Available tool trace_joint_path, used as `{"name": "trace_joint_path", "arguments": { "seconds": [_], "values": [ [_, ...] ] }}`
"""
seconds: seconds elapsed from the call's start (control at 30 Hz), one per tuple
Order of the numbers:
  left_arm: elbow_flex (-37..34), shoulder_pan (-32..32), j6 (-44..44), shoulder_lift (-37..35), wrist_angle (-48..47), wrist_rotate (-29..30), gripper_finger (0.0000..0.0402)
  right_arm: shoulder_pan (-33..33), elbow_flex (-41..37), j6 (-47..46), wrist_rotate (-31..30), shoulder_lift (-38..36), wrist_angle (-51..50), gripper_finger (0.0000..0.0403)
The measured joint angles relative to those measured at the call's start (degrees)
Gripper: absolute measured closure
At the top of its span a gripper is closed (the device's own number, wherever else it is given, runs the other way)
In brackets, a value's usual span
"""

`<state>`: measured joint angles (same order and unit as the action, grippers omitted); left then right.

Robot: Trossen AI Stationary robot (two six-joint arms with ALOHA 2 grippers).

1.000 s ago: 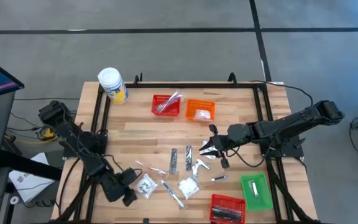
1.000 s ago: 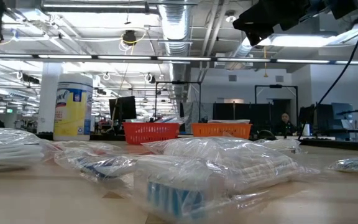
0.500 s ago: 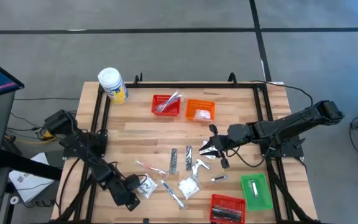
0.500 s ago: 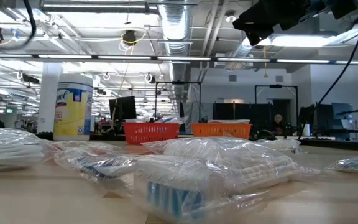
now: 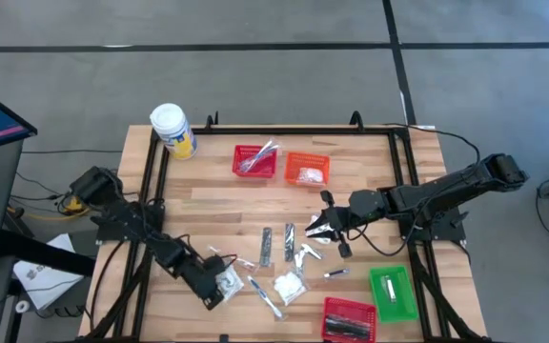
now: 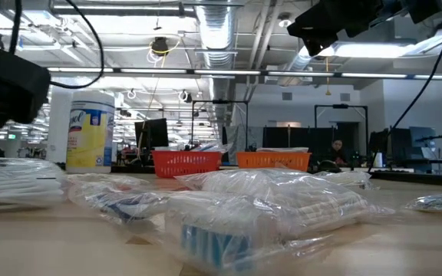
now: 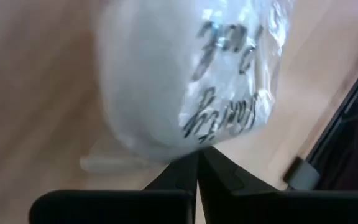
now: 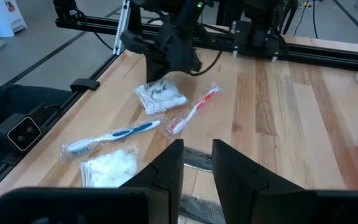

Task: Pick & Place Travel size toiletries
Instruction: Put the white cotton pack into the orange bin

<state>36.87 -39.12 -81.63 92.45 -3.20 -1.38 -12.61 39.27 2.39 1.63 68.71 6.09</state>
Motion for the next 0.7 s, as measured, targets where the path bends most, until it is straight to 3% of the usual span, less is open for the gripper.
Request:
{"name": "trace_joint_path", "arguments": {
  "seconds": [0.13, 0.27, 0.47, 0.7],
  "values": [
    [-2.33, 2.44, 2.3, -2.32, -0.96, 0.57, 0.04, -0.01, 0.0, -0.02, 0.0, 0.0, -0.02, 0.0326],
    [-4.13, 3.71, 4.52, -6.06, -4.96, 5.32, 0.04, 0.01, 0.0, -0.02, 0.0, 0.0, 0.0, 0.0326],
    [-6.11, 4.86, 8.88, -14.26, -10.06, 25.03, 0.0401, 0.01, 0.0, -0.28, 0.0, 0.0, 0.17, 0.0326],
    [-6.28, 3.1, 7.98, -22.2, -9.38, 25.95, 0.0401, 0.01, 0.0, -0.33, -0.02, 0.0, 0.13, 0.0326]
  ]
}}
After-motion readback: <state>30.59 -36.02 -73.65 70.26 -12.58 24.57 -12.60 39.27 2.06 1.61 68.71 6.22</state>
